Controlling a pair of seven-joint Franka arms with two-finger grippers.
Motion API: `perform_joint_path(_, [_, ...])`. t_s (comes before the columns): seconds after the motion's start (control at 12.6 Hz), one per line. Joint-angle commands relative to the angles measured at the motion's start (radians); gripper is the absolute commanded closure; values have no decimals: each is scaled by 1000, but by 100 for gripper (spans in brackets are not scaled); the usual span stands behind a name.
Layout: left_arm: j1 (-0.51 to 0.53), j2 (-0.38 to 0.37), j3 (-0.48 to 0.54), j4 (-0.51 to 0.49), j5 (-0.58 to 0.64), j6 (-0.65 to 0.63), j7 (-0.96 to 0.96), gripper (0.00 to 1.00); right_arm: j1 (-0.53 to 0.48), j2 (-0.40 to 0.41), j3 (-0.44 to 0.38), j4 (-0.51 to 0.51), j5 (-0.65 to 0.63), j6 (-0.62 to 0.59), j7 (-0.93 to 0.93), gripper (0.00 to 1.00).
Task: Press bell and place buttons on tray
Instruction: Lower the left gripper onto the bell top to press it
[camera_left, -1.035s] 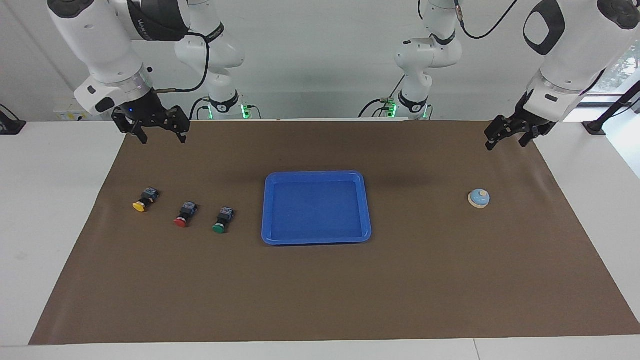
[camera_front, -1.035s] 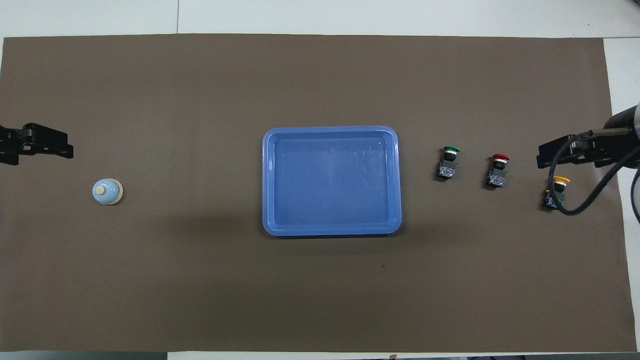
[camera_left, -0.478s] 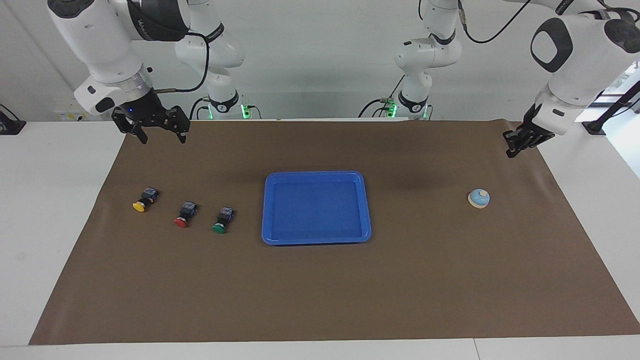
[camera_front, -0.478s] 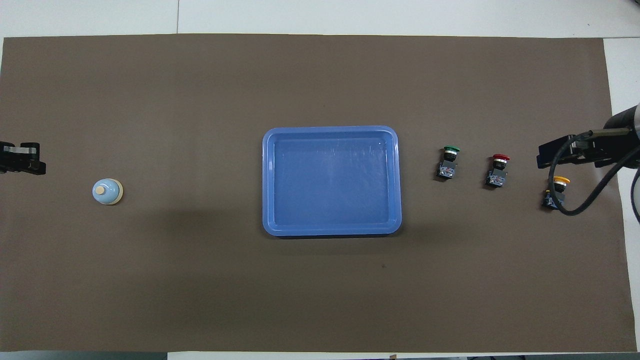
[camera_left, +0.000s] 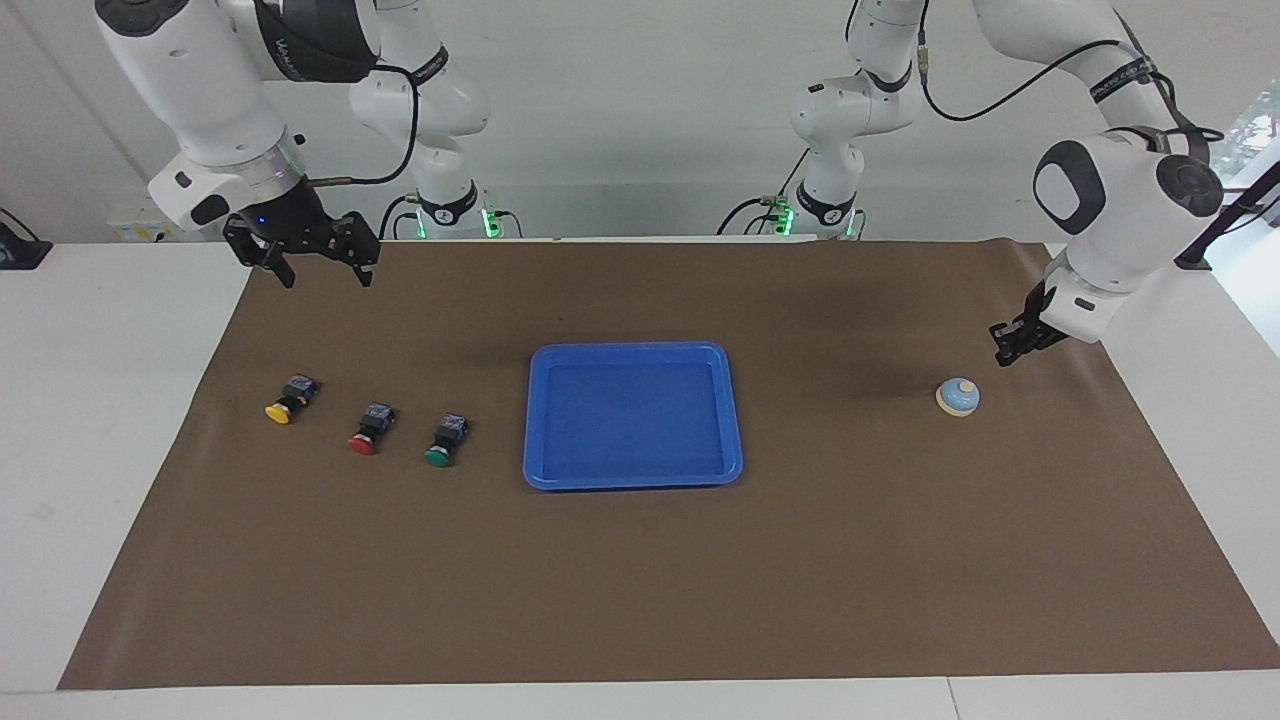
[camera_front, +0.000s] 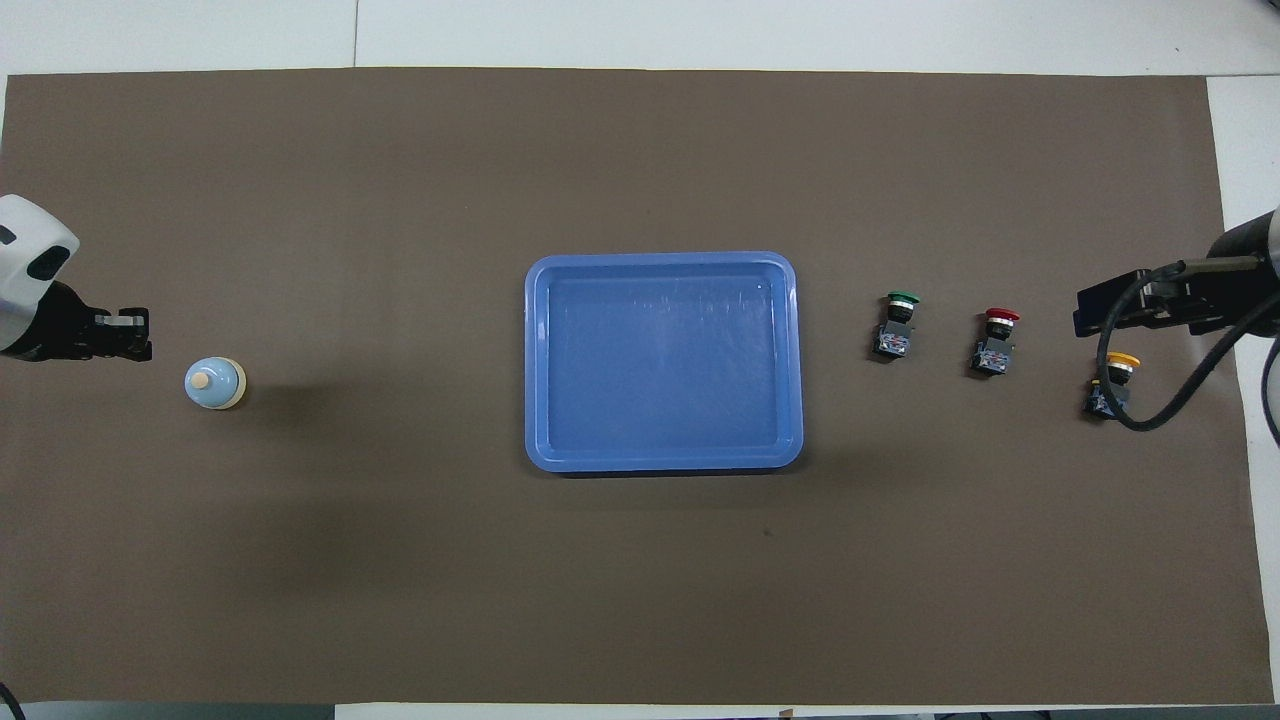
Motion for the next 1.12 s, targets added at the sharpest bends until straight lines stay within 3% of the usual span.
perform_joint_path(0.0, [13,-19,-6,-111,16,127,20,100,1,-14,-2,-6,-8,-15,7,0])
perform_joint_path(0.4, [17,-13,-6,-227,16,252,20,100,-1,-14,-2,-6,-8,-15,7,0])
perform_joint_path(0.64, [17,36,-6,-261,16,333,20,100,1,-14,-2,-6,-8,-15,7,0])
perform_joint_path(0.8, [14,45,-6,-223,16,298,20,100,-1,-14,-2,-6,-8,-17,7,0])
perform_joint_path(0.96, [4,45,-8,-93,16,142,18,100,-1,-15,-2,-6,-8,-17,7,0])
perform_joint_path(1.04, [-3,43,-9,-24,16,62,14,78,1,-14,-2,-6,-8,-17,9,0])
